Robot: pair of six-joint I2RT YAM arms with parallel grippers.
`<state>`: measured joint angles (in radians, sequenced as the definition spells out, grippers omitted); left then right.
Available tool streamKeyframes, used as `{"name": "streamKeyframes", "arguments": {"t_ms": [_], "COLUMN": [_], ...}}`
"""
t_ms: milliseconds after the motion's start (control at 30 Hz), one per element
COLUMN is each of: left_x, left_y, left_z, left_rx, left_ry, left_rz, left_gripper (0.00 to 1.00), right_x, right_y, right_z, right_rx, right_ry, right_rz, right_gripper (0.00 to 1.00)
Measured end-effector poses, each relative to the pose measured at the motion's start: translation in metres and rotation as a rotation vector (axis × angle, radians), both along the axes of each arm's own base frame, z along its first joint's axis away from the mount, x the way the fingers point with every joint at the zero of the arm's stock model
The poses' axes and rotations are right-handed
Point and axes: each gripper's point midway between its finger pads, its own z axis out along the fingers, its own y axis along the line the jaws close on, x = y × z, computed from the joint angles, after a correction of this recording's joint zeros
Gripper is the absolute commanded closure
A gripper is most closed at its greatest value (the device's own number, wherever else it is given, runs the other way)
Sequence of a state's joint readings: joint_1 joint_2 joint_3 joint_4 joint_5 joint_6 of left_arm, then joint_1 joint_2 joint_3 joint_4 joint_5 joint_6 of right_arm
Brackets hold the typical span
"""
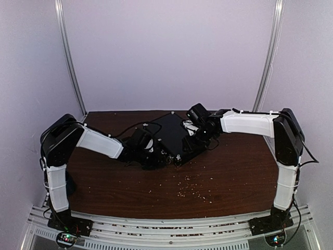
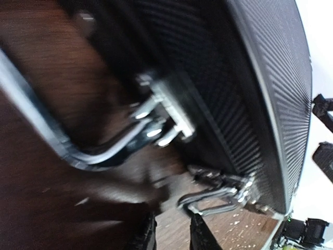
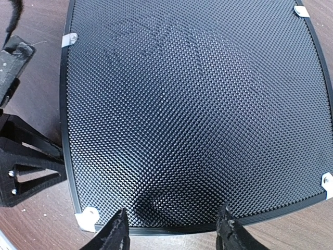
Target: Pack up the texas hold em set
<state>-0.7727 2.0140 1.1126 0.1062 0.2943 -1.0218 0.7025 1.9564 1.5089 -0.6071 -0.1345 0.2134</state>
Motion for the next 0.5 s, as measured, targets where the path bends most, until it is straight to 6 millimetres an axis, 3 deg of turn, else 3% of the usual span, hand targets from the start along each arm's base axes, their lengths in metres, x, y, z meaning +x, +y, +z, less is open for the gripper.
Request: {"name": "streamKeyframes", "arguments": {"t_ms": [200, 367, 500], "left_x": [-0.009, -0.005, 0.001], "left_y": [0.018, 0.013, 0.005], "left_z": [0.006, 0.015, 0.018], "left_rx": [0.027, 0.003, -0.02], "left_ry": [-0.012, -0.032, -0.04], "left_rz": [0.033, 0.032, 0.025], "left_gripper": [0.68, 0.67, 0.68], "right_x": [0.007, 0.019, 0.039], "right_y": [0.002, 0.002, -0.015], "right_z": [0.017, 0.041, 0.05], "right_rx": [0.016, 0.038, 0.044], "right_ry": [-0.035, -0.09, -0.116], "right_rz": [-0.007, -0.028, -0.081], "right_gripper": [0.41, 0.36, 0.32]}}
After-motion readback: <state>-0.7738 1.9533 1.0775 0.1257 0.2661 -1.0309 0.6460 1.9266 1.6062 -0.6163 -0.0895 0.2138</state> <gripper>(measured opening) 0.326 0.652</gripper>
